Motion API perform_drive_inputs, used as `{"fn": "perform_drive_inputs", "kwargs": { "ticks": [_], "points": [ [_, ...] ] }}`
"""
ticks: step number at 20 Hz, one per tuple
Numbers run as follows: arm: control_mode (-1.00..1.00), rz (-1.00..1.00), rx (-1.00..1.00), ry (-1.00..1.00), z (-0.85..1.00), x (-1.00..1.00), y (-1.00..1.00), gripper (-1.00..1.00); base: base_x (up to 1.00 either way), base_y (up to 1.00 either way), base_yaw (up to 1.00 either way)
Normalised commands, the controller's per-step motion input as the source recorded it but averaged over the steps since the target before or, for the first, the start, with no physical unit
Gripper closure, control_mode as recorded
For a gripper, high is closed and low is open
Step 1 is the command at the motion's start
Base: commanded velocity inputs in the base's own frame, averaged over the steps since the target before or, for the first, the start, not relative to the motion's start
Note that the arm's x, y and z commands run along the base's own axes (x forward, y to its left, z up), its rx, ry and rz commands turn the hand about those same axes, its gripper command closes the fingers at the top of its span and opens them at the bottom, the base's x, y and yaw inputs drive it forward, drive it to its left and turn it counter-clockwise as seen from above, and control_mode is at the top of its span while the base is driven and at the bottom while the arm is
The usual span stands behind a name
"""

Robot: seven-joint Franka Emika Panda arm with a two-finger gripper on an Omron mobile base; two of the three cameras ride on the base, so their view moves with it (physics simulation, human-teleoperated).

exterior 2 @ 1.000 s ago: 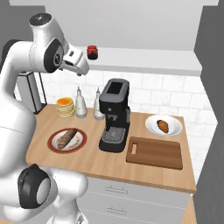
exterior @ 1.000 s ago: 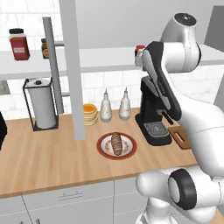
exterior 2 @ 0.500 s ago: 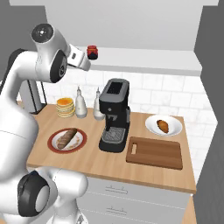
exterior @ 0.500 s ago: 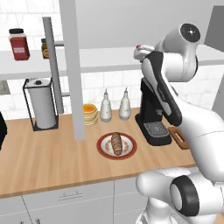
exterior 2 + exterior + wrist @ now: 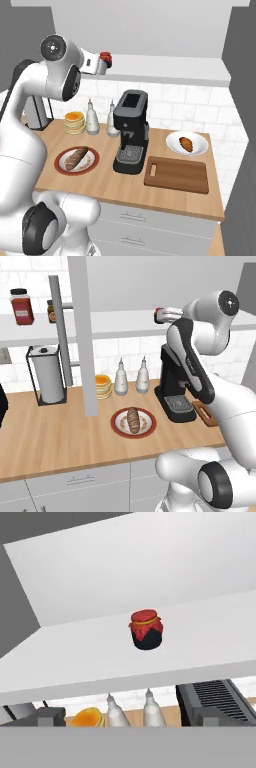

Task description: From the different types of pastries on the counter, select a croissant and place it on the cutting board. Then retrieve a jar of jam from the cabinet and place it alongside the croissant on the cutting board.

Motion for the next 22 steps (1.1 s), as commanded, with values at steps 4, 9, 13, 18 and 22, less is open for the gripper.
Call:
{"fn": "perform_drive_inputs", "kwargs": {
  "ticks": [4,9,13,18,22],
  "points": [
    [-1.0,0.0,-0.14,0.0,0.04,0.0,-0.53,-1.0,0.0,0.0,0.0],
    [-1.0,0.0,-0.09,0.0,0.23,0.0,-0.04,-1.0,0.0,0.0,0.0],
    [-1.0,-0.01,-0.07,0.0,0.13,0.0,0.25,-1.0,0.0,0.0,0.0],
    [-1.0,-0.03,-0.1,0.14,0.0,0.0,0.09,-1.0,0.0,0.0,0.0],
    [-1.0,-0.01,-0.02,0.2,0.04,0.07,0.12,-1.0,0.0,0.0,0.0]
  ]
}}
